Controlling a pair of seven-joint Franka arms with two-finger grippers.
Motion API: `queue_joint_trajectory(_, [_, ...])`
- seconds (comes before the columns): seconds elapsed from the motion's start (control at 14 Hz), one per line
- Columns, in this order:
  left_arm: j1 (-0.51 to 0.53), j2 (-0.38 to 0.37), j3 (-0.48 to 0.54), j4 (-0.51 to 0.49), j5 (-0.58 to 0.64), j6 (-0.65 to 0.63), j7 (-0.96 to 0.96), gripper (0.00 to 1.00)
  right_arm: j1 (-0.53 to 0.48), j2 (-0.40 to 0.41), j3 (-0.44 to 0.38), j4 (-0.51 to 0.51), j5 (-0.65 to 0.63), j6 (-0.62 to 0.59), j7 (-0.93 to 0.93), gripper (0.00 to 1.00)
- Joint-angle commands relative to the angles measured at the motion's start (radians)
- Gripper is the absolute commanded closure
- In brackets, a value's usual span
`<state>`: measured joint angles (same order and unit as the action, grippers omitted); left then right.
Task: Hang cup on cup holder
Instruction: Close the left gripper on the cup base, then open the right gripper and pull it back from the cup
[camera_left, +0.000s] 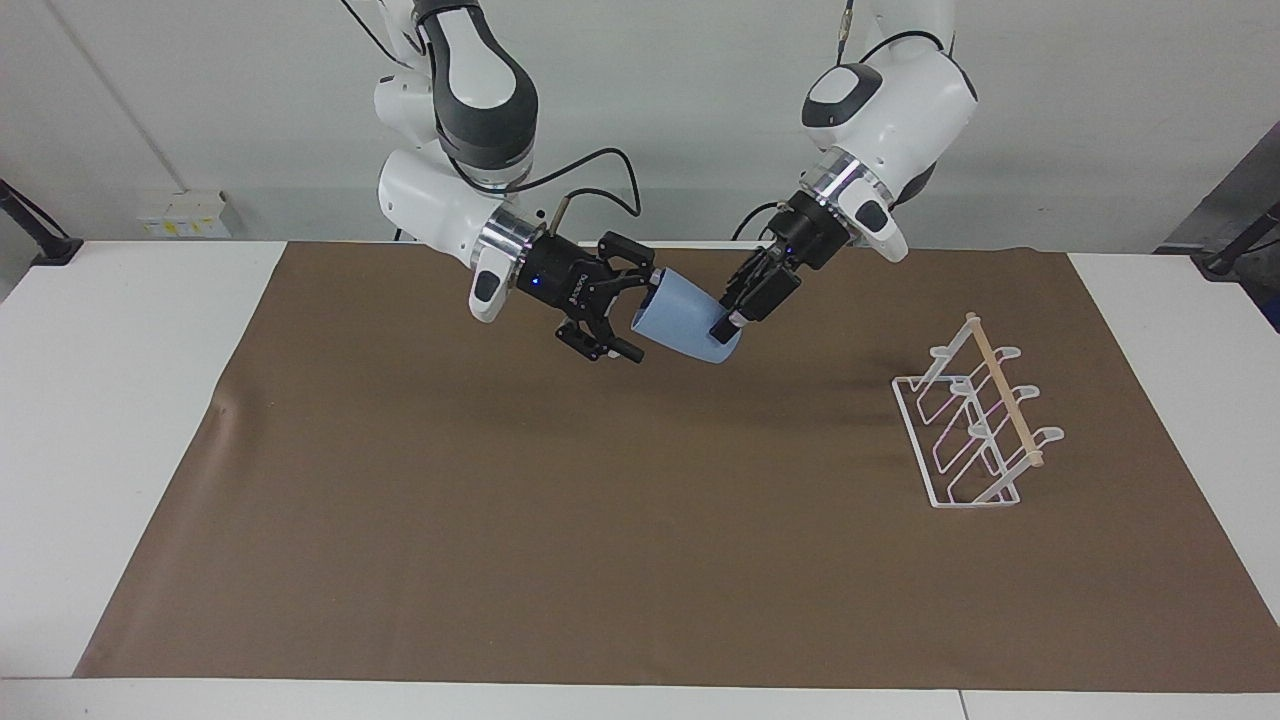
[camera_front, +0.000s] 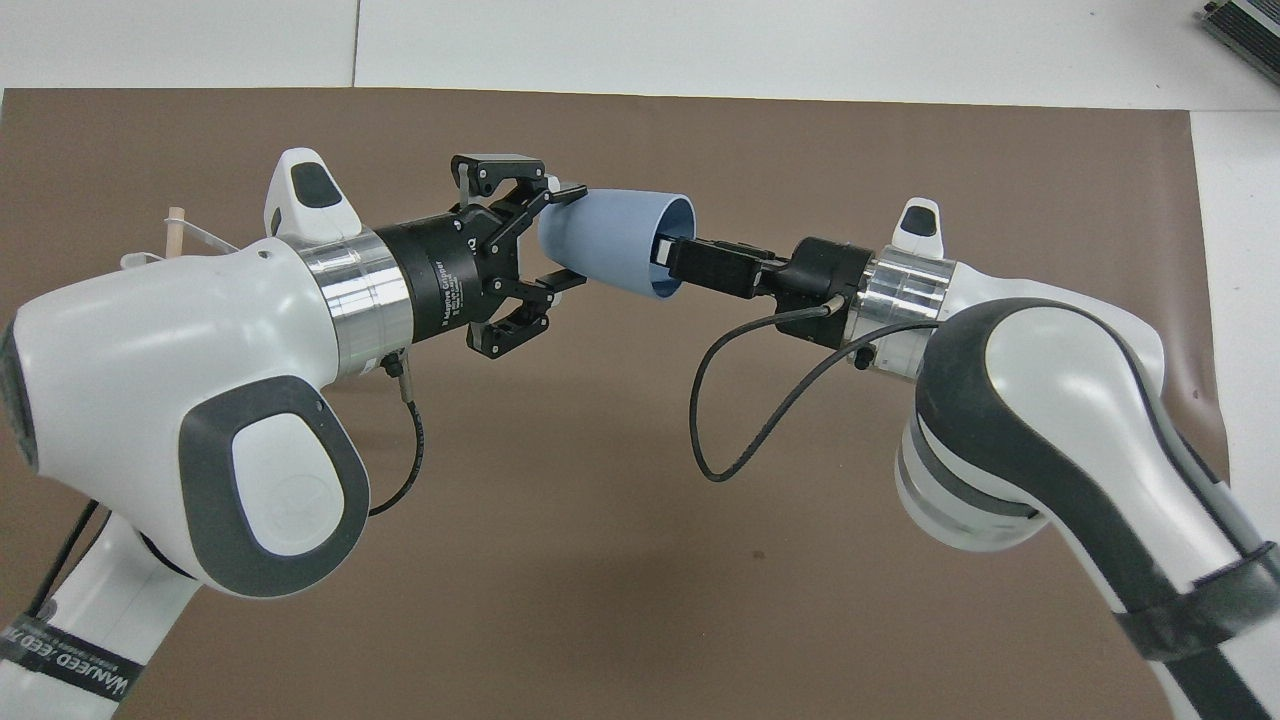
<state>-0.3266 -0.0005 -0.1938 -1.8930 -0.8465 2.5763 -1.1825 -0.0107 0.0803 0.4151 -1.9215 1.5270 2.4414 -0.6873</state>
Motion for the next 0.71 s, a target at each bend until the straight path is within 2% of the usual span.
queue_joint_trajectory(0.0, [0.017, -0.004, 0.002, -0.011, 0.001, 0.007, -0.002, 1.00, -0.015, -0.001, 0.016, 0.002, 0.012, 0.016, 0.014, 0.00])
queue_joint_trajectory(0.14, [0.034, -0.003, 0.005, -0.011, 0.007, 0.004, 0.000, 1.00, -0.017, 0.001, 0.011, 0.007, -0.008, 0.018, 0.012, 0.00])
queue_joint_trajectory(0.21, [0.041, -0.004, 0.007, -0.011, 0.010, -0.007, 0.001, 1.00, -0.018, 0.001, 0.010, 0.010, -0.065, 0.024, 0.014, 0.00])
queue_joint_trajectory(0.43, [0.077, -0.004, 0.010, -0.009, 0.059, -0.041, 0.003, 1.00, -0.025, 0.009, 0.002, 0.041, -0.296, 0.027, 0.038, 0.00])
queue_joint_trajectory(0.64, [0.089, -0.006, 0.010, -0.011, 0.130, -0.056, 0.003, 1.00, -0.028, 0.025, -0.009, 0.085, -0.612, 0.015, 0.129, 0.00])
